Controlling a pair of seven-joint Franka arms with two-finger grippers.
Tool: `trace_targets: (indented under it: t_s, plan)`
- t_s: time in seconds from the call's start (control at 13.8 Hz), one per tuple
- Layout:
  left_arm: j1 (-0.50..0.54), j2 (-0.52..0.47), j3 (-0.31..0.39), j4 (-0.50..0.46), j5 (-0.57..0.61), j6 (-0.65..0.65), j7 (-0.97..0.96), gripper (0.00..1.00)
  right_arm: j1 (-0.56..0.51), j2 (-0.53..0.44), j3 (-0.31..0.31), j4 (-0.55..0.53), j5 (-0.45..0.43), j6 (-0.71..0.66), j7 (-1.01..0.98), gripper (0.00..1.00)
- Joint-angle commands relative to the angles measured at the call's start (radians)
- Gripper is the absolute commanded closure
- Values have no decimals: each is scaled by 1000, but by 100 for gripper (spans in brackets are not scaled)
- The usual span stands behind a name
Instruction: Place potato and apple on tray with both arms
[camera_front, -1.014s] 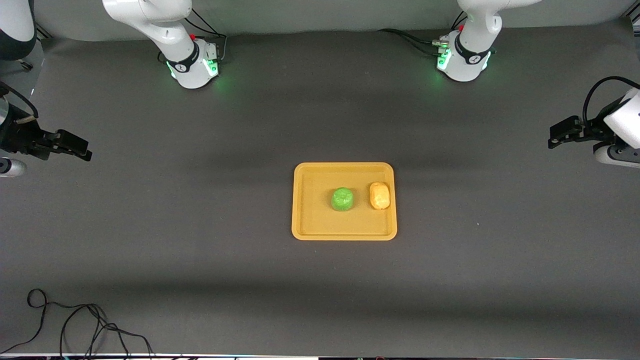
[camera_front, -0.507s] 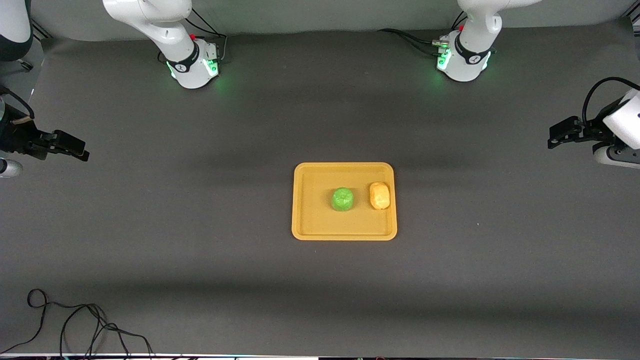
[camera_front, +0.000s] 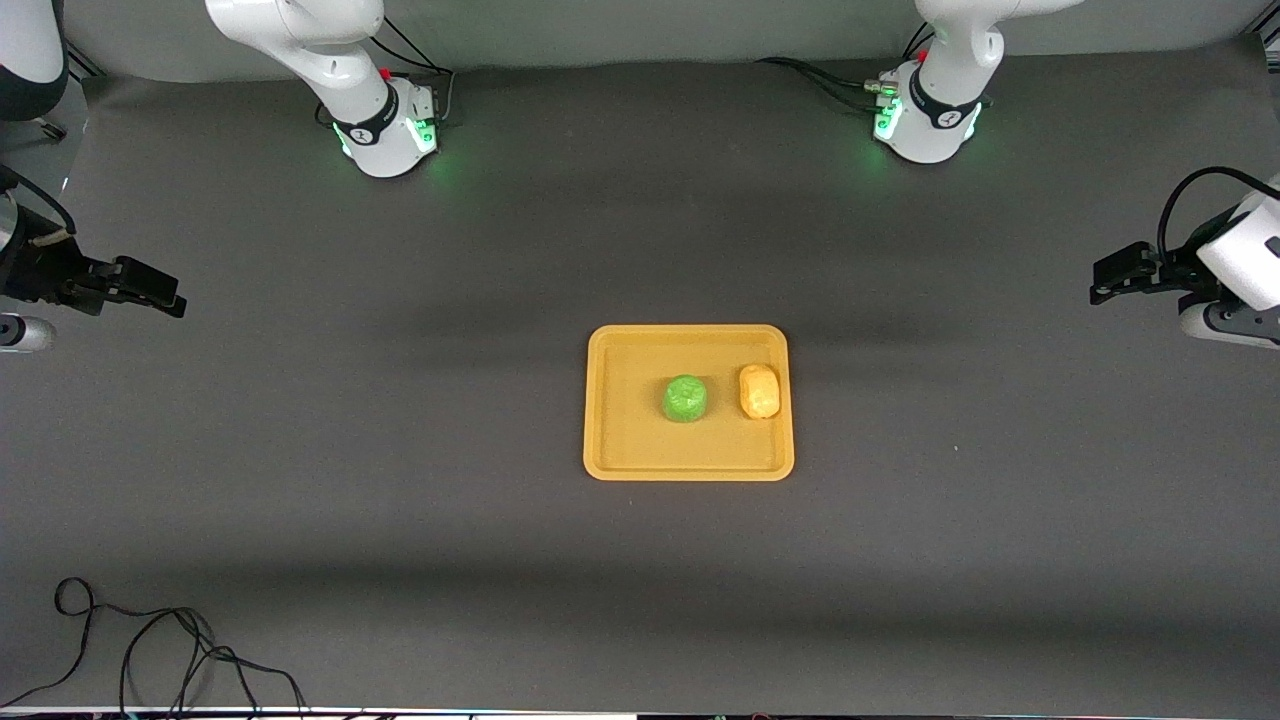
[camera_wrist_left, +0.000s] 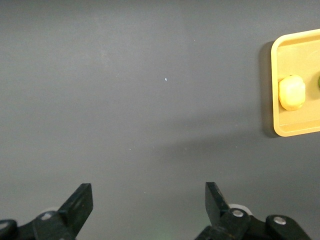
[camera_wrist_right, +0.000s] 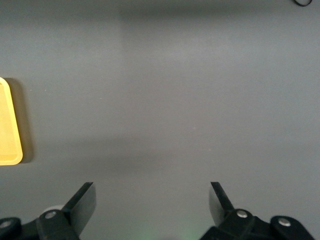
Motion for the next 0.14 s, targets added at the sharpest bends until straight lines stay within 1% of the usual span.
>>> trace_targets:
  t_s: [0.0, 0.07]
  plan:
    - [-4, 1, 1, 0, 10, 26, 11, 0, -12, -13, 5, -4, 24, -14, -16, 0]
    - [-5, -1, 1, 5, 10, 27, 11, 0, -12, -13, 5, -4, 24, -14, -16, 0]
